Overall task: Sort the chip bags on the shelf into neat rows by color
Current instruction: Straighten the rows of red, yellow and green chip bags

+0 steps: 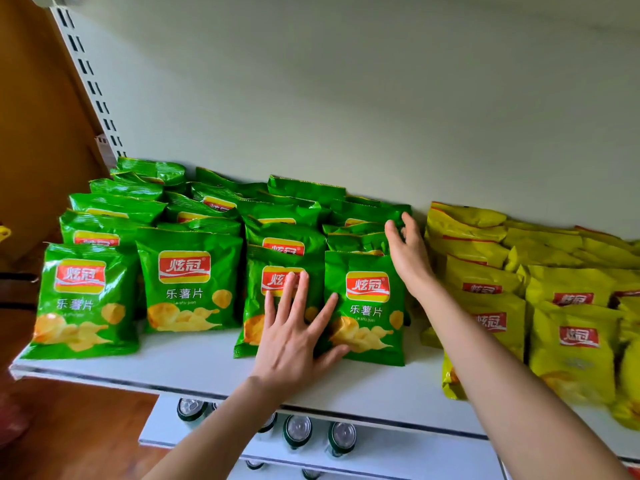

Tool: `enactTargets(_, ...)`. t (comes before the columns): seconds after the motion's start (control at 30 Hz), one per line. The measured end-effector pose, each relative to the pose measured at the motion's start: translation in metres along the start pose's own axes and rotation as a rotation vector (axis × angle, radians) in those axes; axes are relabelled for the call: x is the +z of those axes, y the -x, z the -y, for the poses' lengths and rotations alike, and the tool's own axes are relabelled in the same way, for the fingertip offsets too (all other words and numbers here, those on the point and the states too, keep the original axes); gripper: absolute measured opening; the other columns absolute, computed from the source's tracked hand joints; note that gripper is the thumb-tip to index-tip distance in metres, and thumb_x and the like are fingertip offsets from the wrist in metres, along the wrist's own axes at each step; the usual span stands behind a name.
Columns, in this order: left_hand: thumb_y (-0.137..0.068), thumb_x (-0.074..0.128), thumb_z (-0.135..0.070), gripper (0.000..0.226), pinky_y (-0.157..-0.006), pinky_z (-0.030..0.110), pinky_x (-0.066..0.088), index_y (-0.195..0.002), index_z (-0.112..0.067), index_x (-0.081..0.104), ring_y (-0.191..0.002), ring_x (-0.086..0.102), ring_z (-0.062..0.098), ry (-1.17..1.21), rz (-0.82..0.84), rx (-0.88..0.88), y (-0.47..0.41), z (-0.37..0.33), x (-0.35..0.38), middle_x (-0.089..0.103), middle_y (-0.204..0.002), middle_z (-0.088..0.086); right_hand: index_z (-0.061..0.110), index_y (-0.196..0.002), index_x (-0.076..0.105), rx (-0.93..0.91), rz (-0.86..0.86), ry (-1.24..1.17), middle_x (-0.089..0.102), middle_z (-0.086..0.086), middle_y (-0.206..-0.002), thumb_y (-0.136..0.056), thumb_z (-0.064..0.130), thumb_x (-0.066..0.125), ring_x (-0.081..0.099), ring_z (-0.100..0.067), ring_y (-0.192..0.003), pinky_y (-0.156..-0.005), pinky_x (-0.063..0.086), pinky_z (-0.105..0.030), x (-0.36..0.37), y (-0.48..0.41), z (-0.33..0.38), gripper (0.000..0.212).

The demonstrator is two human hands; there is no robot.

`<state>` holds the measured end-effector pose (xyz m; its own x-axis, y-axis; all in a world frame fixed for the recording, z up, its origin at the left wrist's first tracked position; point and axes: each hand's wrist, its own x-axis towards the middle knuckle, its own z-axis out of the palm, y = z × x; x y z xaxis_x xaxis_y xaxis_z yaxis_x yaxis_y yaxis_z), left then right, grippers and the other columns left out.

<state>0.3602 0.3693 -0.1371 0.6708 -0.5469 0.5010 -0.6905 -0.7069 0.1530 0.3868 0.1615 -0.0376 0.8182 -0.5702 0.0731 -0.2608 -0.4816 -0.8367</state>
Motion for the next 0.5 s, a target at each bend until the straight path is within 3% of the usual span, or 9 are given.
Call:
enactTargets(0.13,-0.094,0.024,-0.062,0.06,-0.11,0.052,0.004,-0.138,-0.027,0.044,-0.141,0.015,0.039,0.008,-0.003,-0.006,-0.001,0.0,-0.001,0.025,-0.151,0.024,0.011,-0.147,0.018,-0.024,0.004,0.057,0.024,-0.011,-0.152,-0.1,0.036,0.032,0.027,-0.025,-0.138,-0.11,0.024,-0.034,0.001,-0.001,0.002,0.055)
enactTargets(0.27,-0.091,0.034,-0.058,0.056,-0.11,0.052,0.008,-0.137,-0.028,0.042,-0.14,0.018,0.039,-0.001,-0.037,0.001,0.0,-0.001,0.002,0.028,-0.15,0.025,0.007,-0.146,0.018,-0.031,0.008,0.158,0.023,-0.012,-0.152,-0.1,0.035,0.031,0.024,-0.025,-0.139,-0.11,0.021,-0.031,-0.001,-0.003,0.005,0.056)
enactTargets(0.43,-0.089,0.037,-0.059,0.059,-0.109,0.053,0.01,-0.136,-0.024,0.042,-0.139,0.021,0.038,-0.017,-0.07,-0.006,-0.002,-0.001,-0.001,0.032,-0.147,0.026,0.005,-0.142,0.028,-0.142,-0.103,0.2,0.033,-0.014,-0.146,-0.098,0.031,0.038,0.032,-0.026,-0.134,-0.11,0.028,-0.036,-0.01,0.007,0.012,0.052)
enactTargets(0.5,-0.089,0.035,-0.059,0.06,-0.109,0.054,0.01,-0.136,-0.022,0.041,-0.139,0.021,0.036,-0.024,-0.072,-0.008,-0.001,-0.002,-0.001,0.034,-0.146,0.026,0.004,-0.139,0.035,-0.187,-0.127,0.249,0.038,-0.014,-0.142,-0.098,0.029,0.041,0.035,-0.024,-0.132,-0.106,0.028,-0.032,-0.014,0.018,0.014,0.049)
